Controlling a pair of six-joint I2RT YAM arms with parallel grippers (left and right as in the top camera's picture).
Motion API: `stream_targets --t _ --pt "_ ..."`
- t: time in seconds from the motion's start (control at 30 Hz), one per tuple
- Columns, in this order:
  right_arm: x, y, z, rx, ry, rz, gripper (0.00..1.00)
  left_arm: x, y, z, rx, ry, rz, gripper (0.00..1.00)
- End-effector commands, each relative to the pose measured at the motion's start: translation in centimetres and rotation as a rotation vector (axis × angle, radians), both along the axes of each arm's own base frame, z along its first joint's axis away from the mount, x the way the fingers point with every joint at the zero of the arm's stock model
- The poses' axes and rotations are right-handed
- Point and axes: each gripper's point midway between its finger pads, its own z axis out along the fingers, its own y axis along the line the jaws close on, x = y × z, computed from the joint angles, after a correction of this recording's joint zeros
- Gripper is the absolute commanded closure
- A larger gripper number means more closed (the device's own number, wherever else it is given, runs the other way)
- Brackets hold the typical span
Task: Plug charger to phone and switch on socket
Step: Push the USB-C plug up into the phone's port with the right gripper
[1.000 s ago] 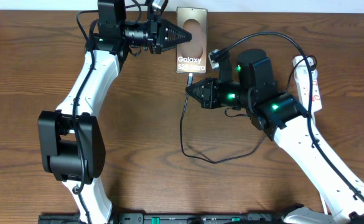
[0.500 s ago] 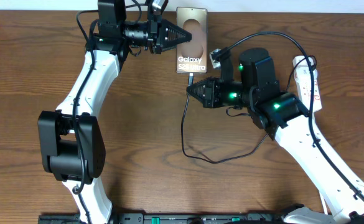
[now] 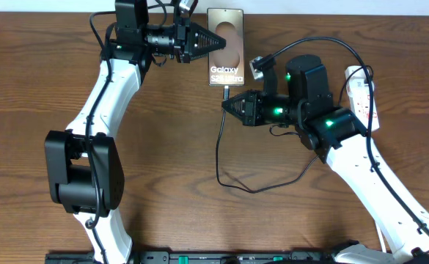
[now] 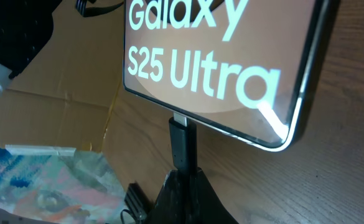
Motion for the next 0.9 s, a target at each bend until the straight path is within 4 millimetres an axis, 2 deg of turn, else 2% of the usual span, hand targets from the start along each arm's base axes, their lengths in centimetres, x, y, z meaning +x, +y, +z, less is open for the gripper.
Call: stream_targets --t 0.0,0.5,0.87 --pt "0.78 -0.11 1.70 0.023 -0.035 -0.009 0.99 -0.69 -0.06 0.80 -0.016 -0.045 -0.037 0.93" --pt "0.73 -0.11 1.80 0.011 -0.068 0.011 0.99 -0.71 -0.05 0.72 -0.015 -0.036 -0.037 0.93" --pt "1.12 -0.42 2.64 0.017 -0.082 0.003 0.99 -0.72 -0.07 0.73 -0.016 -0.046 -0.038 0.93"
